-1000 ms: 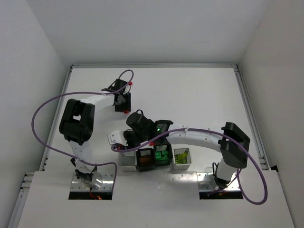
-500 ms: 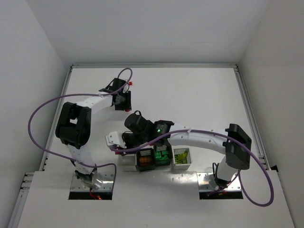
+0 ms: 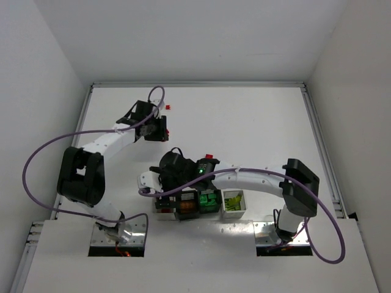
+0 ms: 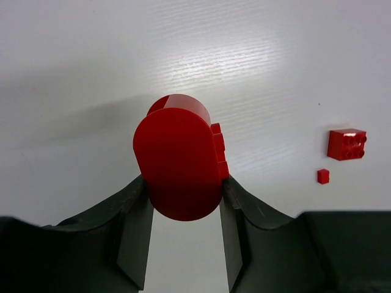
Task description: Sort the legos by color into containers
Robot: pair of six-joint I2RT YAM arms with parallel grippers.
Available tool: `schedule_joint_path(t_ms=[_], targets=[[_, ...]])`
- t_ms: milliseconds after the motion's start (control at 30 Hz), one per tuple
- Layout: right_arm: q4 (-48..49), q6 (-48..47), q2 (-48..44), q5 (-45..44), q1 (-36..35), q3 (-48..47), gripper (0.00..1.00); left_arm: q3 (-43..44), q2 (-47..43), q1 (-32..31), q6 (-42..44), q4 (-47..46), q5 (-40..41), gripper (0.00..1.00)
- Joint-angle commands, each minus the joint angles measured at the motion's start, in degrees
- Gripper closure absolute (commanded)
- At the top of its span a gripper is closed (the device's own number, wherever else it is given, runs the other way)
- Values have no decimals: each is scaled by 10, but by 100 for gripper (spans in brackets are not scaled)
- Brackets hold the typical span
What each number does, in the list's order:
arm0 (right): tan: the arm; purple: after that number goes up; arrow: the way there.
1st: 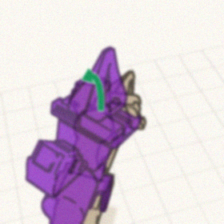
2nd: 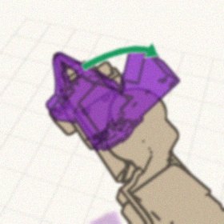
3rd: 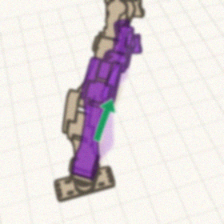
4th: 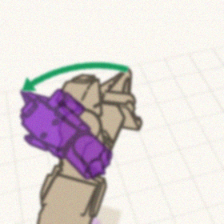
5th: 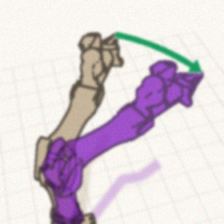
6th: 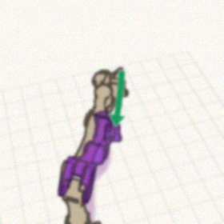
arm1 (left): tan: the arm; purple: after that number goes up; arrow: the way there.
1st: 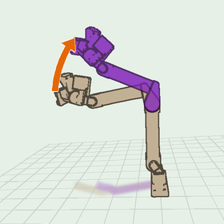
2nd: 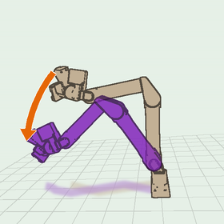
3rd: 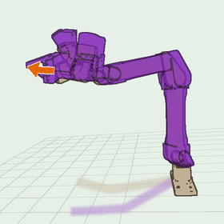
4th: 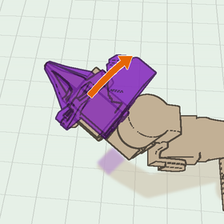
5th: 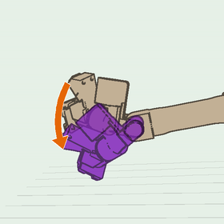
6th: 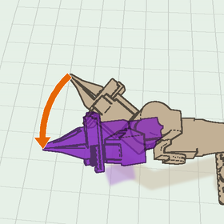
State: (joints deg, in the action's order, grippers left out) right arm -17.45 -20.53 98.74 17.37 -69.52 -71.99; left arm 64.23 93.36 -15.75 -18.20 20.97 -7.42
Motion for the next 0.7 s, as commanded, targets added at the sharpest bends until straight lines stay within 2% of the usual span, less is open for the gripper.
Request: schedule_joint_path(t_ms=[0, 67, 167, 267, 367, 467, 500, 567, 600, 667], targets=[[42, 21, -54, -71, -4, 3, 8, -21, -49, 8, 42, -11, -45, 100], [54, 50, -73, -110, 6, 3, 8, -30, -82, 8, 76, -11, -61, 100], [54, 112, -115, -254, 18, -23, 8, -53, -125, 19, 137, 10, -100, 100], [34, 179, -167, -353, 53, -28, 6, -86, -199, 27, 204, 32, -148, 100], [-26, 230, -205, -389, 115, -41, 6, -116, -267, 32, 274, 77, -210, 100], [-42, 253, -229, -432, 195, -41, 7, -149, -338, 32, 317, 111, -294, 100], [-42, 253, -238, -432, 214, -33, 7, -164, -356, 32, 350, 134, -345, 100], [-52, 275, -252, -427, 274, -33, 8, -170, -414, 32, 379, 151, -377, 100], [-84, 287, -252, -413, 293, -33, 8, -170, -430, 13, 396, 165, -384, 100], [-131, 320, -229, -354, 351, -50, 7, -162, -455, -4, 425, 187, -392, 100]])
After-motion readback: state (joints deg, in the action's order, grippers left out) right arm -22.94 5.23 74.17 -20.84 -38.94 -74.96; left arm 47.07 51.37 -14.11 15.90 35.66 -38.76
